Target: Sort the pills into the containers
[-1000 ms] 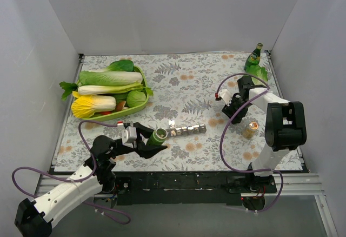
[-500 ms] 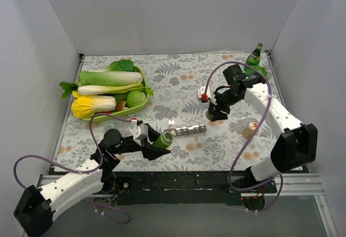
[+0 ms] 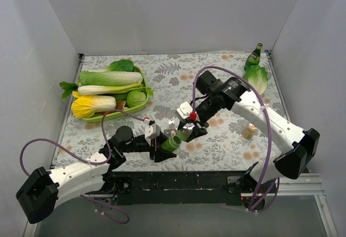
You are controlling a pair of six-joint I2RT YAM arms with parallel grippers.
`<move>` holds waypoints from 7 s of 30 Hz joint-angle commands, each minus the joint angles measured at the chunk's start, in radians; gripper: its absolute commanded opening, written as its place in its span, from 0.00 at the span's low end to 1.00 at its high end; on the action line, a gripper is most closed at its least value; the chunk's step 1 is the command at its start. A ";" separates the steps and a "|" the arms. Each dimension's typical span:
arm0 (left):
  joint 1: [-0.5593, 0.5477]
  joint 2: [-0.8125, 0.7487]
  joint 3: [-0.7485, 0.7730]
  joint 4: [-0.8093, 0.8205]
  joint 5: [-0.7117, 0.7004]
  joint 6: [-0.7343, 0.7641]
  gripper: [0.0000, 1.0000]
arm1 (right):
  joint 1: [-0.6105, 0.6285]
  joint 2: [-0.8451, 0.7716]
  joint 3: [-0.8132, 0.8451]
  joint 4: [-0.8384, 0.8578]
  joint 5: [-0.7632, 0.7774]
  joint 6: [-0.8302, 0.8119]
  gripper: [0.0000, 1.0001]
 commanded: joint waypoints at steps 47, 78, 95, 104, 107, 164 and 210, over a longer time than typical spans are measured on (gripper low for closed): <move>-0.034 -0.017 0.151 0.189 -0.304 0.016 0.00 | 0.072 0.048 -0.166 0.315 -0.041 0.594 0.29; -0.045 0.083 0.220 0.206 -0.763 0.136 0.00 | -0.033 0.070 -0.332 0.833 0.159 1.690 0.30; -0.045 -0.104 0.164 -0.030 -0.518 0.110 0.00 | -0.125 0.004 -0.222 0.867 -0.214 1.280 0.94; -0.045 -0.198 0.213 -0.242 -0.323 0.090 0.00 | -0.168 0.007 -0.029 0.366 -0.224 0.509 0.97; -0.045 -0.207 0.227 -0.276 -0.253 0.082 0.00 | -0.165 0.019 0.048 0.146 -0.193 0.204 0.98; -0.045 -0.154 0.186 -0.265 -0.145 0.027 0.00 | 0.044 -0.055 0.037 0.235 -0.132 0.193 0.33; -0.045 -0.152 0.197 -0.224 0.009 -0.010 0.00 | 0.147 -0.101 0.007 0.121 -0.155 -0.134 0.28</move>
